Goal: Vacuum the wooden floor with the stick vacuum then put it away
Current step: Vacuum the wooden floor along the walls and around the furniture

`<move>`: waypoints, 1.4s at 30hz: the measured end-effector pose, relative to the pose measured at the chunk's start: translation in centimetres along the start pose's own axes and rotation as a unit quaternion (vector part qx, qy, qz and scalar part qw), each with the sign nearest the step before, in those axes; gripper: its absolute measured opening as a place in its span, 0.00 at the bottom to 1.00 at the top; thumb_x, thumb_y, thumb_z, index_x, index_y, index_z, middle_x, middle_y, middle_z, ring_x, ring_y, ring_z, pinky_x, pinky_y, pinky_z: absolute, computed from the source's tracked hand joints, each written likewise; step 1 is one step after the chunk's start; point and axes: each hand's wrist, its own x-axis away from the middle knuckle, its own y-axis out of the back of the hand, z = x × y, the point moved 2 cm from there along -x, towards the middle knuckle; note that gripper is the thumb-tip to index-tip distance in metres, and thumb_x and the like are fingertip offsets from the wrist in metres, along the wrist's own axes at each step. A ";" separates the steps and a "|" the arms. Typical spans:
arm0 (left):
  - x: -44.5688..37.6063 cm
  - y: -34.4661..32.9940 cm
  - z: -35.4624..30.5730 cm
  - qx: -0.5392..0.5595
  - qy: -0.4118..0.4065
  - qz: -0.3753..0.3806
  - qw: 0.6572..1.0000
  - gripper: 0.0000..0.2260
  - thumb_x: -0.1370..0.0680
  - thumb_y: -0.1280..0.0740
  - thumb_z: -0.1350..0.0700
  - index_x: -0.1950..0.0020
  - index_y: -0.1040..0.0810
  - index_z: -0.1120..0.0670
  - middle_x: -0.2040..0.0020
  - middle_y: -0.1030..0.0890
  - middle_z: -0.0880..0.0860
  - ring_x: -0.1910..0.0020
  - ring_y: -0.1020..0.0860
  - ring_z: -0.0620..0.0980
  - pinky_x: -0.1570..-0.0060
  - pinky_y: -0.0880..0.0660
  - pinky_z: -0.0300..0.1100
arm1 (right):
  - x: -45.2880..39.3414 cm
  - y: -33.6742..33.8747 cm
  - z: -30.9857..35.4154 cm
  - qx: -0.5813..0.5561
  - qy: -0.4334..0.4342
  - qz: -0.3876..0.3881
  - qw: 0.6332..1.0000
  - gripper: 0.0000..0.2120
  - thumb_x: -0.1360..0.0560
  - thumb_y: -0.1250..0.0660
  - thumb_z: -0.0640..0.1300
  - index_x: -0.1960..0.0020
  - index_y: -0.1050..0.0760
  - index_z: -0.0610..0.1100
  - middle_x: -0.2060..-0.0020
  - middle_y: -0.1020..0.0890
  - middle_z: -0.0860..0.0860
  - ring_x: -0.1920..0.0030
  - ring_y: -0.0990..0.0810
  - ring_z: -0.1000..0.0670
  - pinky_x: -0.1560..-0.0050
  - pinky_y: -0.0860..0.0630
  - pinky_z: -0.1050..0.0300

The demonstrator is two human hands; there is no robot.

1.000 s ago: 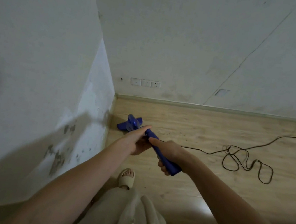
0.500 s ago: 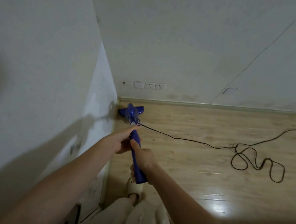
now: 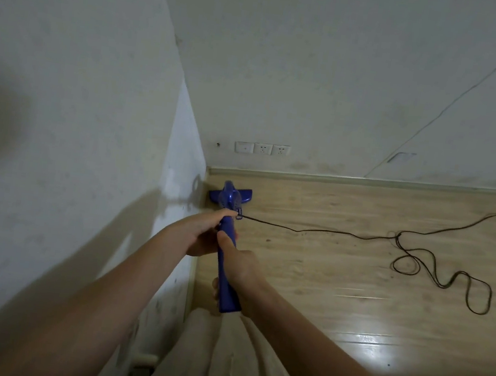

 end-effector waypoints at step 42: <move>0.3 2.2 -3.6 -0.012 0.002 0.009 1.000 0.15 0.25 0.30 0.50 0.49 0.25 0.61 0.66 0.21 0.55 0.73 0.22 0.49 0.71 0.23 0.39 | -1.6 -3.4 2.6 -0.060 0.001 -0.014 0.998 0.23 0.19 0.45 0.61 0.40 0.33 0.40 0.63 0.25 0.45 0.69 0.25 0.51 0.72 0.27 0.61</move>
